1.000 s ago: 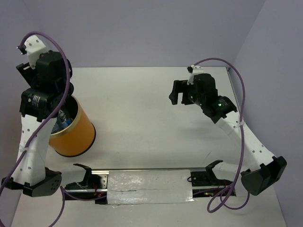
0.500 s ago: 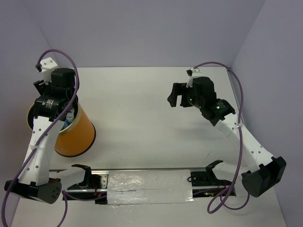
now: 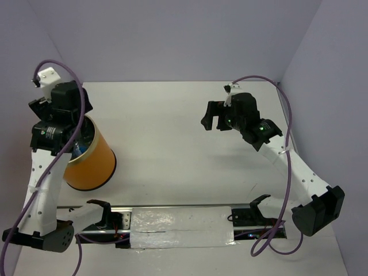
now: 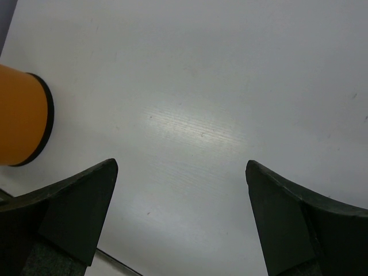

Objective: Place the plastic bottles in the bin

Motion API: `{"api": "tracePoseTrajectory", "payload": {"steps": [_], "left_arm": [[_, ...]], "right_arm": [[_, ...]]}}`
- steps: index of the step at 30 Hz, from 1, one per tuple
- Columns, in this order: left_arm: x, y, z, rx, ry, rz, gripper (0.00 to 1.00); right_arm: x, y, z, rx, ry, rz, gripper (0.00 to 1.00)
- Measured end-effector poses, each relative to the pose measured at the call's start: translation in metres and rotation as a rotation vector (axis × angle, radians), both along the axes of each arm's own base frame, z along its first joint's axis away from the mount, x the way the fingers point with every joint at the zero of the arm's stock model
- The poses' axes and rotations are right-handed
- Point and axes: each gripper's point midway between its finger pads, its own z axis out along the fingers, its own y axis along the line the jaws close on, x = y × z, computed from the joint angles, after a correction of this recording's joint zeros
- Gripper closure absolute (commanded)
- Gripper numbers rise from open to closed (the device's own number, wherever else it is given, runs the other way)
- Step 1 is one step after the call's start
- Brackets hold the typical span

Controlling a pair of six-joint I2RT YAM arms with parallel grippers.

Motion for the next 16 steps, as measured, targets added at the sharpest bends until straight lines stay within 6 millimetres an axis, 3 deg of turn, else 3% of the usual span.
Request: {"api": "tracePoseTrajectory", "payload": {"steps": [4,9,12,16], "left_arm": [[0.0,-0.015,0.056,-0.049,-0.17,-0.118,0.01],[0.002,-0.056,0.092,-0.107,-0.281,-0.392,0.01],[0.011,-0.073,0.1,-0.116,-0.278,-0.489,0.01],[0.029,-0.09,0.084,-0.142,-0.22,-0.566,0.01]], "right_arm": [[0.009,-0.016,0.001,-0.027,-0.017,-0.109,0.0],[0.013,-0.046,0.001,-0.102,-0.033,-0.253,0.0],[0.011,-0.06,-0.003,-0.148,-0.021,-0.312,0.0],[0.006,-0.077,-0.011,-0.203,0.007,-0.38,0.0]]}}
